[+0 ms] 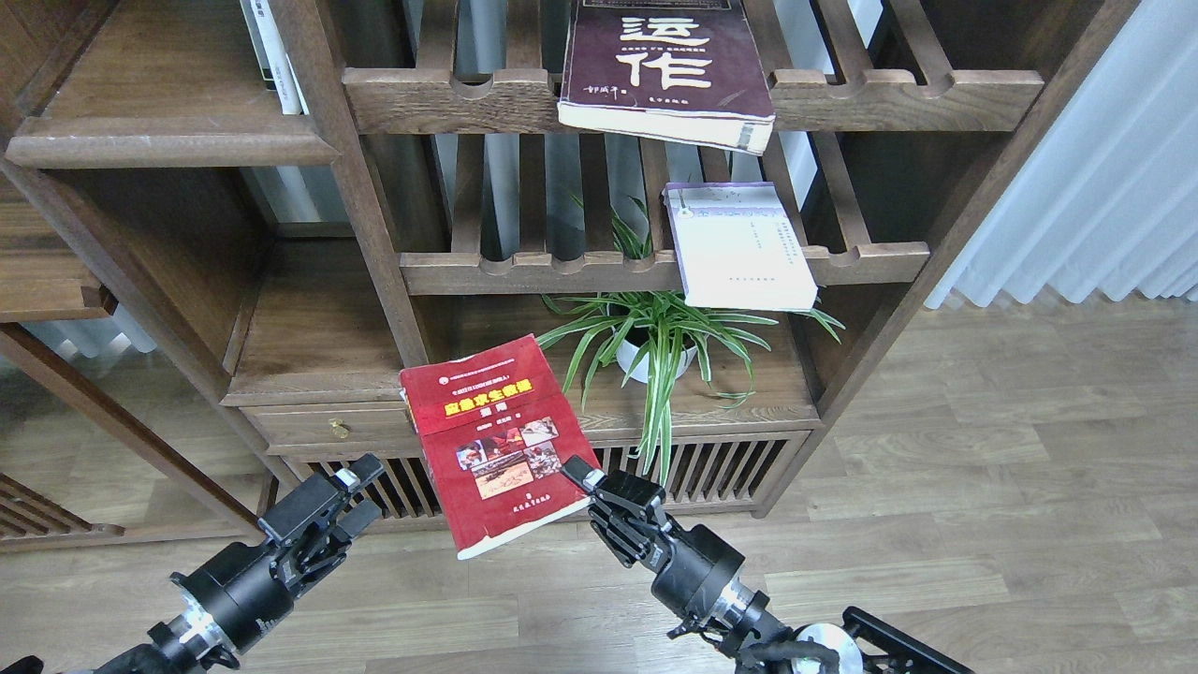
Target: Organize books on shelf
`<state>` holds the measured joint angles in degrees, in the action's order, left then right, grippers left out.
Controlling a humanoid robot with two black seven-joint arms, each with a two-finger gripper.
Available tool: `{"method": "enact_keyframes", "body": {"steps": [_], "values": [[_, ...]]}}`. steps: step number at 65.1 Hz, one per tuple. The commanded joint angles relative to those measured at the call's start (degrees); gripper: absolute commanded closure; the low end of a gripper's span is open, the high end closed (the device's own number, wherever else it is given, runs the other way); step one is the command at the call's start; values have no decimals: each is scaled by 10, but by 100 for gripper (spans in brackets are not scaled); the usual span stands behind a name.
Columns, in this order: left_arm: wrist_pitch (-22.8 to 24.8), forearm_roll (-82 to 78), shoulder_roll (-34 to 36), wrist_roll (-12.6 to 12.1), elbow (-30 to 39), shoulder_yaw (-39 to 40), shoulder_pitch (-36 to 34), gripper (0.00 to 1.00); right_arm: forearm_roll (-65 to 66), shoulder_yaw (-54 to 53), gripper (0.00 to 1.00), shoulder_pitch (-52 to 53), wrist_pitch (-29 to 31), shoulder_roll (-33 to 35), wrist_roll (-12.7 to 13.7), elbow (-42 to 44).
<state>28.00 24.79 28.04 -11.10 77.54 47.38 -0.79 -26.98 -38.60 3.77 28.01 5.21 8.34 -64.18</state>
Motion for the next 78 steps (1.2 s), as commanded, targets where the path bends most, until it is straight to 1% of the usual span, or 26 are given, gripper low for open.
{"method": "enact_keyframes", "body": {"steps": [1, 11, 14, 15, 23, 58, 70, 78], "values": [[0, 0, -3, -1, -1, -1, -3, 3, 4, 14, 95, 1, 0, -1, -1, -1], [0, 0, -11, -1, -2, -4, -8, 4, 20, 23, 95, 0, 0, -4, 0, -3], [0, 0, -12, -1, -2, -11, -9, 4, 25, 27, 95, 0, 0, -5, 0, -2], [0, 0, -14, -1, -2, -27, -10, 4, 26, 29, 95, 0, 0, -6, -1, -2], [0, 0, -15, -1, -2, -43, -9, 4, 26, 31, 95, 0, 0, -13, 0, -2], [0, 1, -20, -2, -6, -39, -15, 6, 38, 42, 95, -2, 0, -16, 0, -2], [0, 0, -21, -3, -6, -43, -15, 9, 39, 44, 95, -1, 0, -18, 0, -2], [0, 1, -21, -4, -6, -44, -14, 15, 42, 44, 95, -1, 0, -18, 0, -2]]}}
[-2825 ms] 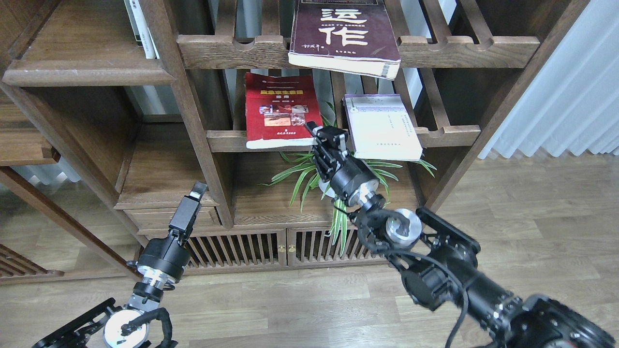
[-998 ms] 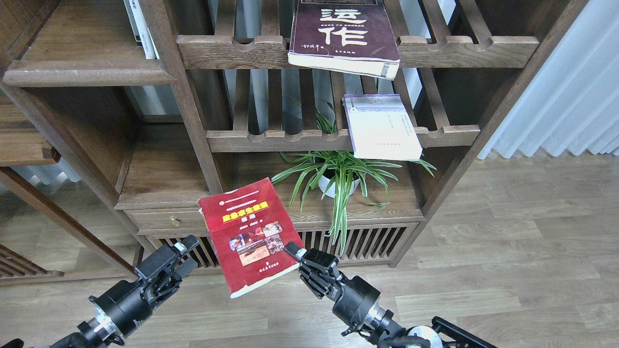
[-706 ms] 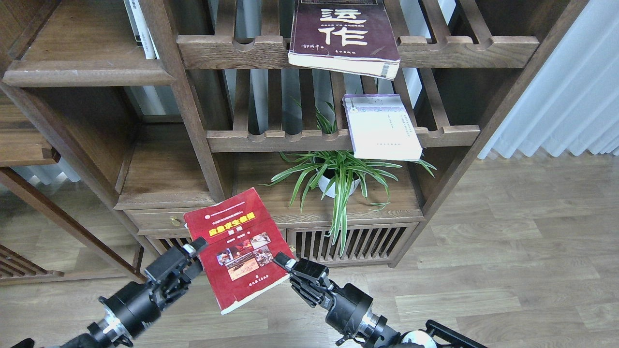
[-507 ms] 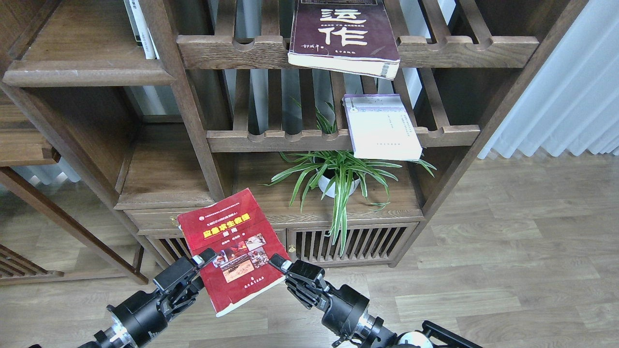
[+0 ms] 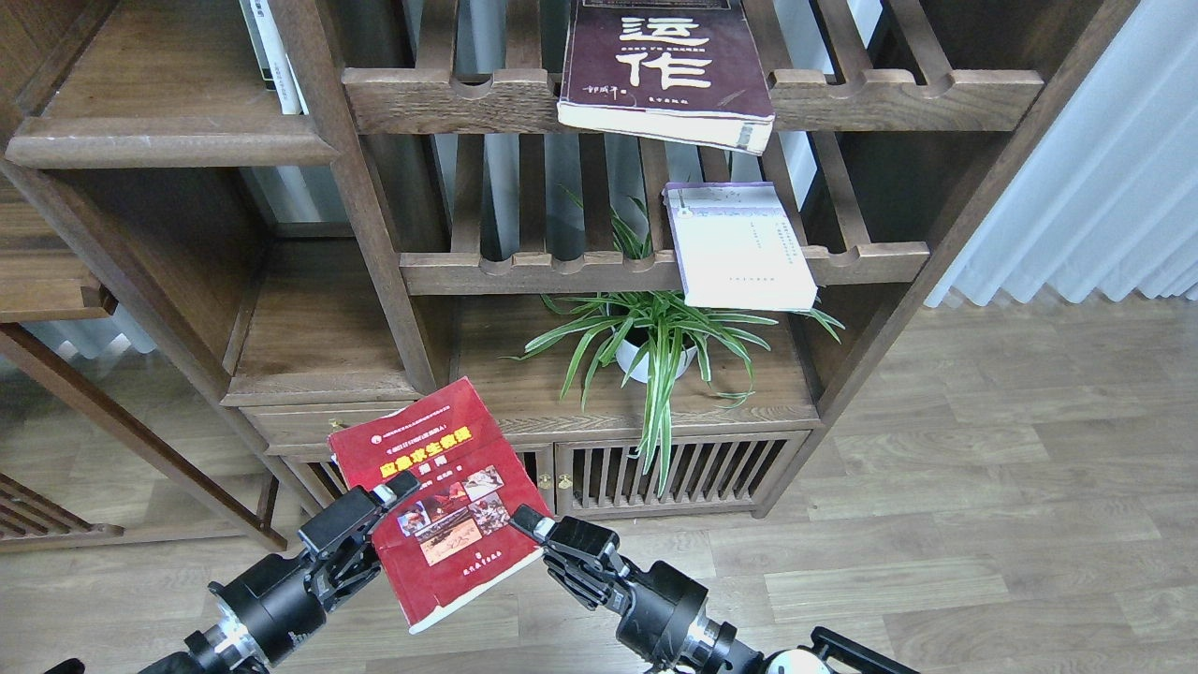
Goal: Organize books on shelf
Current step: 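Grip the red book between both grippers and steady it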
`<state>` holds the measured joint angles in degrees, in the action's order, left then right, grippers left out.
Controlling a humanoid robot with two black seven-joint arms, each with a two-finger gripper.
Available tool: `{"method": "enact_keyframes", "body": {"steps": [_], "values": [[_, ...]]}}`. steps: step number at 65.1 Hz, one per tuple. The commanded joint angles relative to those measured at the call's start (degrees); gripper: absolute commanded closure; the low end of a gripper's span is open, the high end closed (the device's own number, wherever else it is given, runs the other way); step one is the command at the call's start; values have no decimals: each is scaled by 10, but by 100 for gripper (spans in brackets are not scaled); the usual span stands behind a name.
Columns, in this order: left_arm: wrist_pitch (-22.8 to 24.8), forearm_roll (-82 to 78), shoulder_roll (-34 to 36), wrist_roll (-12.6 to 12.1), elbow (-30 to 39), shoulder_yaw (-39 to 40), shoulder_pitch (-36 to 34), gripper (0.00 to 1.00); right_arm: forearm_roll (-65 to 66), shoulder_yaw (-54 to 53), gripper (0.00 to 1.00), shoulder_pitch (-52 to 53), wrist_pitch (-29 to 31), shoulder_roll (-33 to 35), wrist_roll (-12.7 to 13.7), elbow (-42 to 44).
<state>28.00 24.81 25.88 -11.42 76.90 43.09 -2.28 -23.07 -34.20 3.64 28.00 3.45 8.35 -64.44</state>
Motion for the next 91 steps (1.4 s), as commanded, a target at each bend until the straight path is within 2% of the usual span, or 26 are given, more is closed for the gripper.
{"method": "enact_keyframes", "body": {"steps": [1, 5, 13, 22, 30, 35, 36, 41, 61, 74, 82, 85, 86, 91], "values": [[0, 1, 1, -1, 1, -1, 1, 16, 3, 0, 95, 1, 0, 0, 0, 0], [0, 1, 1, -1, 1, -1, 0, 21, 3, 0, 95, 0, 0, 0, 0, 0], [0, 0, 0, -1, 2, -2, -1, 25, 3, 0, 95, 0, 0, 0, 0, 0], [0, -1, 7, -19, 4, -5, -1, 29, 3, 0, 95, 0, 0, -3, 0, 0], [0, -1, 8, -20, 4, -6, -1, 37, 4, 1, 95, -1, 0, -5, 0, -1], [0, -1, 3, -21, 4, -6, -2, 42, 7, 0, 95, -1, 0, -10, 0, 0], [0, -1, 2, -21, 4, -6, -3, 49, 7, 0, 95, -4, 0, -12, 0, 0], [0, -1, 1, -21, 4, -6, -6, 55, 7, 1, 95, -5, 0, -16, 0, 0], [0, -3, 3, -21, 4, -10, -7, 62, 10, 0, 95, -7, 0, -17, 0, 1], [0, -7, 1, -21, 4, -15, -7, 78, 10, 0, 95, -7, 0, -17, 0, 3], [0, -9, 1, -21, 4, -15, -7, 80, 10, -2, 94, -7, 0, -17, -1, 5], [0, -10, 1, -21, 4, -15, -7, 84, 10, -2, 94, -7, 0, -17, -1, 5], [0, -10, 1, -20, 4, -15, -7, 90, 10, -2, 94, -7, 0, -17, -1, 5], [0, -10, 1, -20, 4, -15, -7, 91, 10, -2, 94, -7, 0, -17, -1, 5]]}}
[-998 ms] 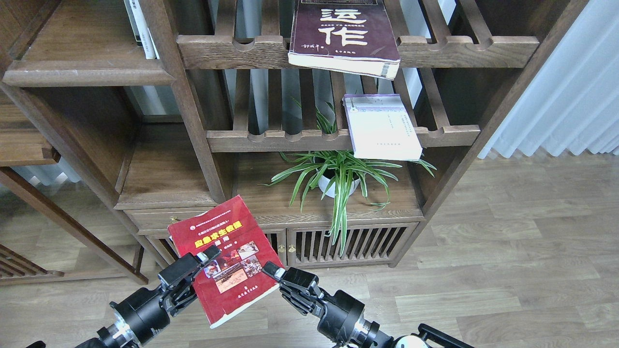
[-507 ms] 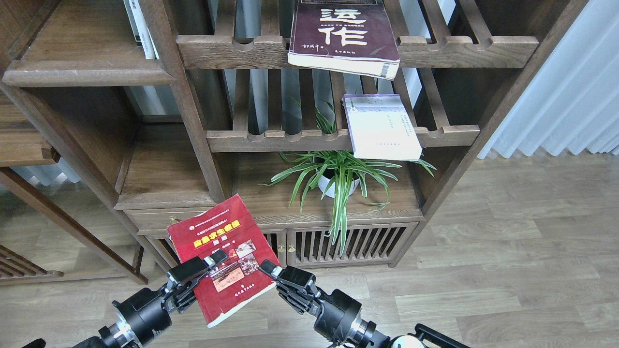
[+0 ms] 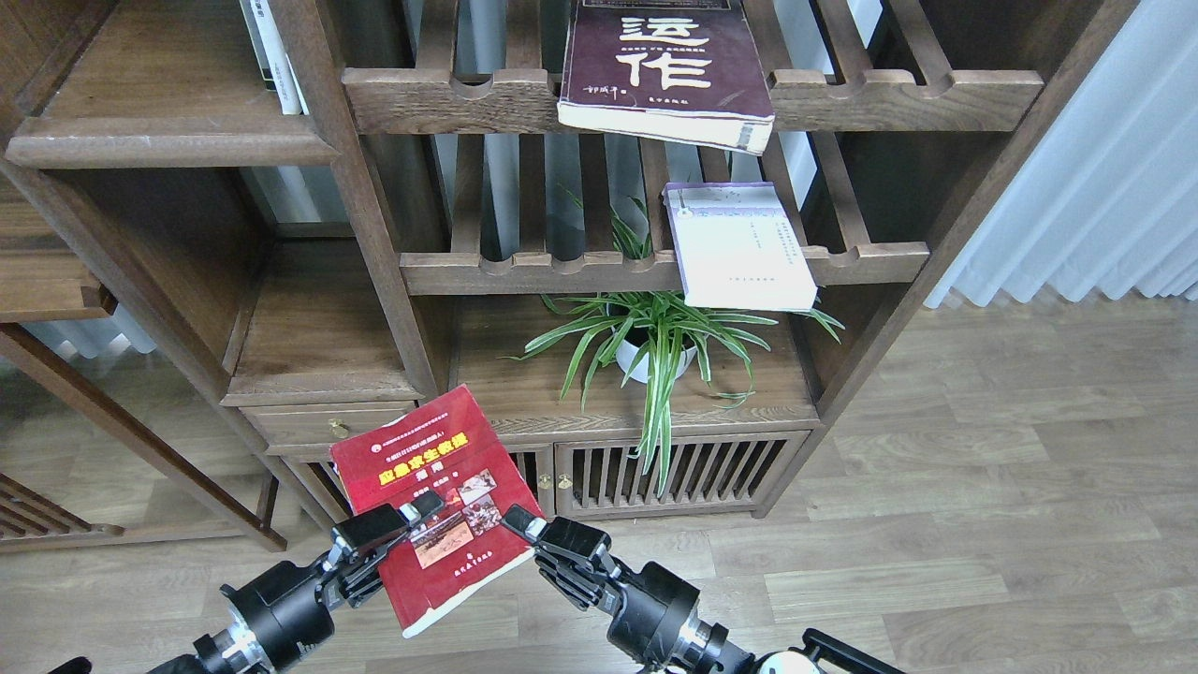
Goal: Organize books on shelf
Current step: 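Grip the red book between both grippers and steady it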
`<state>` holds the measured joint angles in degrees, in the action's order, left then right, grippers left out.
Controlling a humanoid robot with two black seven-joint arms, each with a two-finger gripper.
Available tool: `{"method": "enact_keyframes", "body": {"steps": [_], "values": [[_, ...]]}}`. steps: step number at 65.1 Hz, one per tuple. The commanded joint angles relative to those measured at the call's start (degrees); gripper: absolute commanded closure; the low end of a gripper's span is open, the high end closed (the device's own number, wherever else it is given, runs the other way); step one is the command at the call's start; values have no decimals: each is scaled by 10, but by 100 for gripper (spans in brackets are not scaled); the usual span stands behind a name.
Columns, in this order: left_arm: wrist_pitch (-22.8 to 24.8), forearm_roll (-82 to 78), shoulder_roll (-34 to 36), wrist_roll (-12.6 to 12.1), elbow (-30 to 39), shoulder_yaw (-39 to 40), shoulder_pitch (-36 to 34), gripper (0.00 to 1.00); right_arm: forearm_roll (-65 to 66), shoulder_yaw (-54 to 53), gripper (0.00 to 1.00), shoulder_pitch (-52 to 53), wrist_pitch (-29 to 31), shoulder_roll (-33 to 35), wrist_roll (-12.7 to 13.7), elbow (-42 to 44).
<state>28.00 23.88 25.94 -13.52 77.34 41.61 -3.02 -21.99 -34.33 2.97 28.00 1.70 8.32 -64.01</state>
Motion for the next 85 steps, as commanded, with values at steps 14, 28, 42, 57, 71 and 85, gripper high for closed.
{"method": "enact_keyframes", "body": {"steps": [14, 28, 42, 57, 71, 85], "values": [[0, -1, 0, 1, 0, 0, 0, 92, -1, 0, 91, -1, 0, 1, -1, 0], [0, -1, 0, 1, 0, 0, 1, 91, 1, -5, 76, 0, 0, 0, -8, 0], [0, -1, -1, 1, -1, 0, 6, 91, 13, -8, 30, -1, 0, -6, -12, 2], [0, -1, -1, 3, -1, 6, 7, 91, 15, -7, 11, -2, 0, -6, -41, 2], [0, -1, -1, 4, -1, 7, 6, 91, 13, -7, 30, -17, 0, -4, -42, -7], [0, -1, 0, 5, -1, 7, 6, 91, 14, -8, 75, -27, 0, -9, -42, -8]]}}
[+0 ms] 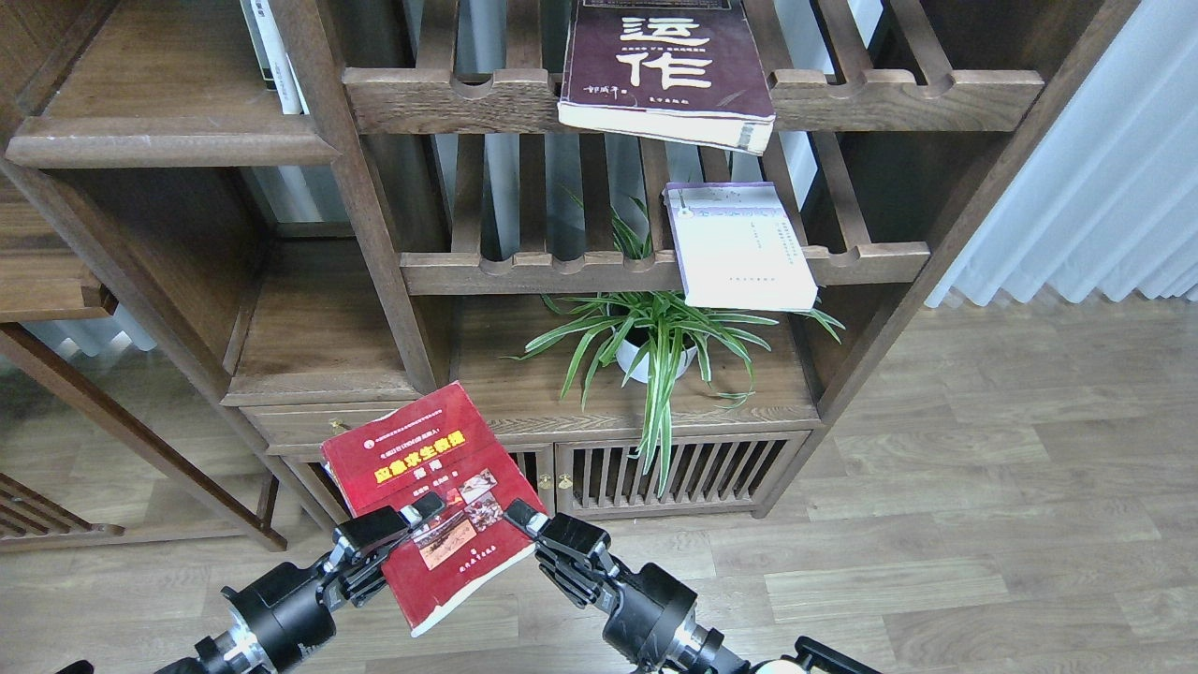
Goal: Organize books on shelf
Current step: 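Grip the red book between both grippers and steady it, then lift the red book with the left gripper toward the upper shelf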
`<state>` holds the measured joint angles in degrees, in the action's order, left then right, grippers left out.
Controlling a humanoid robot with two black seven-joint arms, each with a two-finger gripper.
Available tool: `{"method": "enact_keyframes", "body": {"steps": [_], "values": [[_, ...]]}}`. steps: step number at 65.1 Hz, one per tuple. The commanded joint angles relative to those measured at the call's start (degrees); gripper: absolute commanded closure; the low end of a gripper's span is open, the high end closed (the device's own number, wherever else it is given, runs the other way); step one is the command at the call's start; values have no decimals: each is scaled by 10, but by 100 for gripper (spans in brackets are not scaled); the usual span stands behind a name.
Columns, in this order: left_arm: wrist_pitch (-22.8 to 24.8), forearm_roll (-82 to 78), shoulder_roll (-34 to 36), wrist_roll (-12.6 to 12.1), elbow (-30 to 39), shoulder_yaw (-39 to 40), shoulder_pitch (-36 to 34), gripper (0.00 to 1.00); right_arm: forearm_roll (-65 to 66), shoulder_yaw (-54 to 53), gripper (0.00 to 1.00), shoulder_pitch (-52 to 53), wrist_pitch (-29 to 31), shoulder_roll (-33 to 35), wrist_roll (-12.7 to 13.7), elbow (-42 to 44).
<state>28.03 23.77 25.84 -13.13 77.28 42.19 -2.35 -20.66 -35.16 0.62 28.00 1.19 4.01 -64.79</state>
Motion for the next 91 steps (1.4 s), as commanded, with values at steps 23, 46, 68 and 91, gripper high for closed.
{"method": "enact_keyframes", "body": {"steps": [23, 46, 68, 91], "values": [[0, 0, 1, 1, 0, 0, 1, 91, 6, -1, 53, 1, 0, -10, 2, 5], [0, 0, 0, 1, -2, 1, 1, 89, 8, -4, 23, 1, 0, -10, 1, 5], [0, -26, 30, -4, 2, 3, -7, 90, 8, -77, 5, 2, 0, -12, -8, 7], [0, -92, 102, -8, 5, 9, -63, 89, 8, -85, 2, 4, 0, -12, -30, 9]]}}
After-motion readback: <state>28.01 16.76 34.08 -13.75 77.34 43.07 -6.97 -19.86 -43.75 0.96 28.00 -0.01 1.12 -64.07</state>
